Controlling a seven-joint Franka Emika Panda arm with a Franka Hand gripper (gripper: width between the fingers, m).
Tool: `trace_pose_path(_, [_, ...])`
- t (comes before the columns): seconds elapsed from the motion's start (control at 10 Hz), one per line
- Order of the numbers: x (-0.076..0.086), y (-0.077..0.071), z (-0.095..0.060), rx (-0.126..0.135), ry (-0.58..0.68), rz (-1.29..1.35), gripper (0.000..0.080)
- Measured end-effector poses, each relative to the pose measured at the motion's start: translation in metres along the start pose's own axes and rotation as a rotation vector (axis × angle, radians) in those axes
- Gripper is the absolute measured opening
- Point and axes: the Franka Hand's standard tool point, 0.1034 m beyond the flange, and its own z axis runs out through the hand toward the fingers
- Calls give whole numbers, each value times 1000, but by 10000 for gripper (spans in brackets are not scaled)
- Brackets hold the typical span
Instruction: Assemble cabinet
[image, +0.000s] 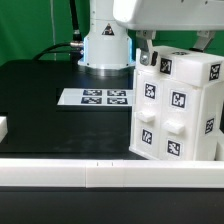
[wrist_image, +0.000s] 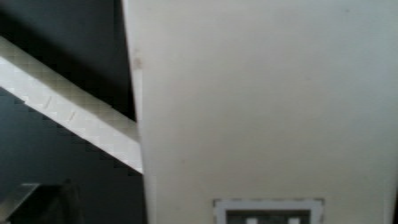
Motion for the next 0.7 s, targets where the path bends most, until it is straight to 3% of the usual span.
trace_pose_path(0.7, [0, 0, 1, 1, -1, 0, 797])
